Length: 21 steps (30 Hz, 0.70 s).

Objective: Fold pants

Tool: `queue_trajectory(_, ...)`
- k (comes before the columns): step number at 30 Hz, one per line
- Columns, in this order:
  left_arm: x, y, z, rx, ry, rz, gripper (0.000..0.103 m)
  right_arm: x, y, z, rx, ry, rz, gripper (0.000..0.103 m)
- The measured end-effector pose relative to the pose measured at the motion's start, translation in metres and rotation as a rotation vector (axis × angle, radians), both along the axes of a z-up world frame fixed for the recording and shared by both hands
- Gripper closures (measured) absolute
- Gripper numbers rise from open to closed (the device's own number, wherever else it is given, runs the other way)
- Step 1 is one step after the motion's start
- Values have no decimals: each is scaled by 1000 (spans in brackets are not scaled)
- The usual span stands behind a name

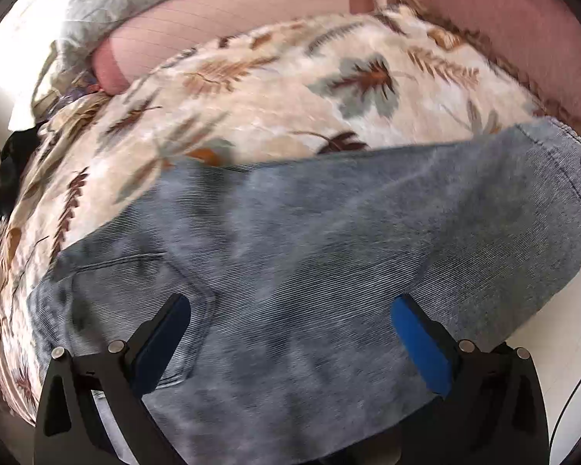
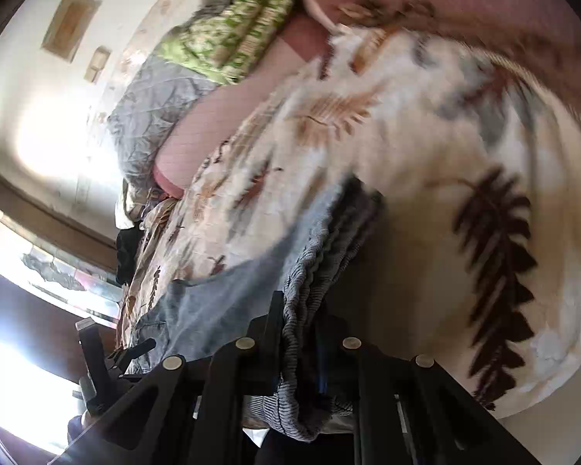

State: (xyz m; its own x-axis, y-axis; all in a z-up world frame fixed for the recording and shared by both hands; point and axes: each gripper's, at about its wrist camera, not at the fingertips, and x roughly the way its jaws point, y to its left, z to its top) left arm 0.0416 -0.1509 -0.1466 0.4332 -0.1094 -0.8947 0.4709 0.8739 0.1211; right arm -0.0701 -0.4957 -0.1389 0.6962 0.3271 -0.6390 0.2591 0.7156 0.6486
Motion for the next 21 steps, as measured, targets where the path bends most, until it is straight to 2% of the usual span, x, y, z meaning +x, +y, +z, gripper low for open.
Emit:
queue_trajectory(4, -2, 33, 19, -73, -15, 48, 0, 15, 35, 34, -83, -10, 37, 90)
queue_trajectory(9, -3, 80, 37, -127, -45, 121, 0, 43, 94, 61, -150, 3, 111, 90)
queue_trajectory(13, -6, 119, 47, -161, -76, 194, 0, 65, 140, 61, -138, 21, 181, 90)
queue_trajectory(16, -6, 143, 49, -165, -95, 239, 0, 81, 177, 45, -104, 47, 244, 90)
queue_trajectory(19, -4, 161, 41, -159, -85, 277, 0, 96, 217, 17, -43, 87, 313, 80)
queue_trajectory(21, -3, 167, 34, -154, -67, 288, 0, 104, 239, -7, -4, 138, 364, 58)
